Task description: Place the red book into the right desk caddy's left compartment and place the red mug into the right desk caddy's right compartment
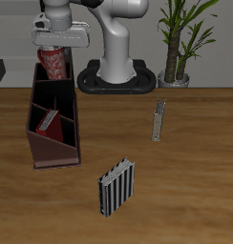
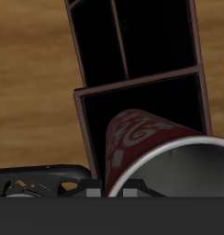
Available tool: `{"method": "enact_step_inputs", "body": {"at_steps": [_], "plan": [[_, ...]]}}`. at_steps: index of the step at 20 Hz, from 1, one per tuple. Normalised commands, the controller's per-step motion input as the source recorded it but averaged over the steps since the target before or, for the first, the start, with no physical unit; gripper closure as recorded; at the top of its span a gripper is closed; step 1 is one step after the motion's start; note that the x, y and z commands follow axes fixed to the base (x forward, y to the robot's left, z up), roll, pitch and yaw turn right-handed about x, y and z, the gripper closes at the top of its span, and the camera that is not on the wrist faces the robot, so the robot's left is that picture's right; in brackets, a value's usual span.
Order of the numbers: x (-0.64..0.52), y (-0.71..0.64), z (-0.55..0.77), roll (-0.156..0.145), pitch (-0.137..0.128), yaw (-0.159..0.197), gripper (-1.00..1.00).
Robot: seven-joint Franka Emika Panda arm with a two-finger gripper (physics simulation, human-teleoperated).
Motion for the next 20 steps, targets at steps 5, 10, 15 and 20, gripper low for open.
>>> {"method": "enact_step_inputs", "body": {"at_steps": [5,10,15,20], "plan": [[0.06,-0.02,0.04,0.004,-0.023,-0.004,1.0],[0.04,-0.07,0.05,-0.029,-0.032,0.011,1.0],[0.06,-0.01,-0.08,-0.002,0.007,-0.021,1.0],[0.09,-0.02,-0.2,0.014,0.028,-0.026,1.0]]}}
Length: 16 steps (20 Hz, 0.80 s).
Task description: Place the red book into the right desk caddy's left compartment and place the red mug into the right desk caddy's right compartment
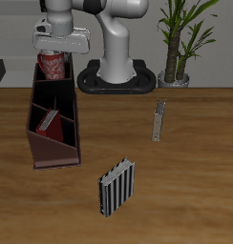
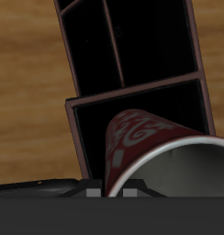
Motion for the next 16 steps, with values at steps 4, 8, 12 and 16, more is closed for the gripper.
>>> {"method": "enact_step_inputs", "body": {"at_steps": [4,8,12,16], "plan": [[0.07,0.03,-0.12,0.002,0.016,-0.024,1.0],[0.06,-0.06,-0.19,-0.004,0.034,-0.047,1.0],[0.04,0.06,-0.16,0.015,0.027,-0.022,1.0],[0.02,0.04,-0.19,0.009,0.031,-0.022,1.0]]}}
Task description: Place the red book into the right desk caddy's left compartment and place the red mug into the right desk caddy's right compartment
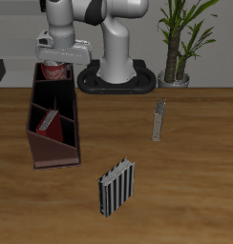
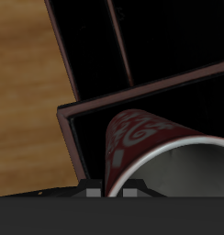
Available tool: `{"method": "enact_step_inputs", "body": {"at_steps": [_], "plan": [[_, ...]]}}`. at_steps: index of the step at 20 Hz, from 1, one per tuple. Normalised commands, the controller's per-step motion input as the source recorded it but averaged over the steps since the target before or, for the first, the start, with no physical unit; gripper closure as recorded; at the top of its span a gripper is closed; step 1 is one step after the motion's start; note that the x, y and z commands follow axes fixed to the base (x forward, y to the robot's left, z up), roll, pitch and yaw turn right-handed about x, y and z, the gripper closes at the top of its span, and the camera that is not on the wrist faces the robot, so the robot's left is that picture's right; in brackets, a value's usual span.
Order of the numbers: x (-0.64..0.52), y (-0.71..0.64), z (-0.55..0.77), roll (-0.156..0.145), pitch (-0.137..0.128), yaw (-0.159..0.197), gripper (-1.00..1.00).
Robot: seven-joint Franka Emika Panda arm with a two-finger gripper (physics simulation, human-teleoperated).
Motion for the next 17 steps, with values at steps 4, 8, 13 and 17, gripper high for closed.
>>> {"method": "enact_step_inputs", "body": {"at_steps": [4,8,13,17], "plan": [[0.05,0.03,-0.17,-0.002,0.029,-0.014,1.0],[0.01,-0.09,-0.15,-0.004,0.025,-0.027,1.0],[0.03,0.08,-0.08,0.025,0.008,0.007,1.0],[0.01,0.02,-0.07,-0.006,0.018,-0.011,-1.0]]}}
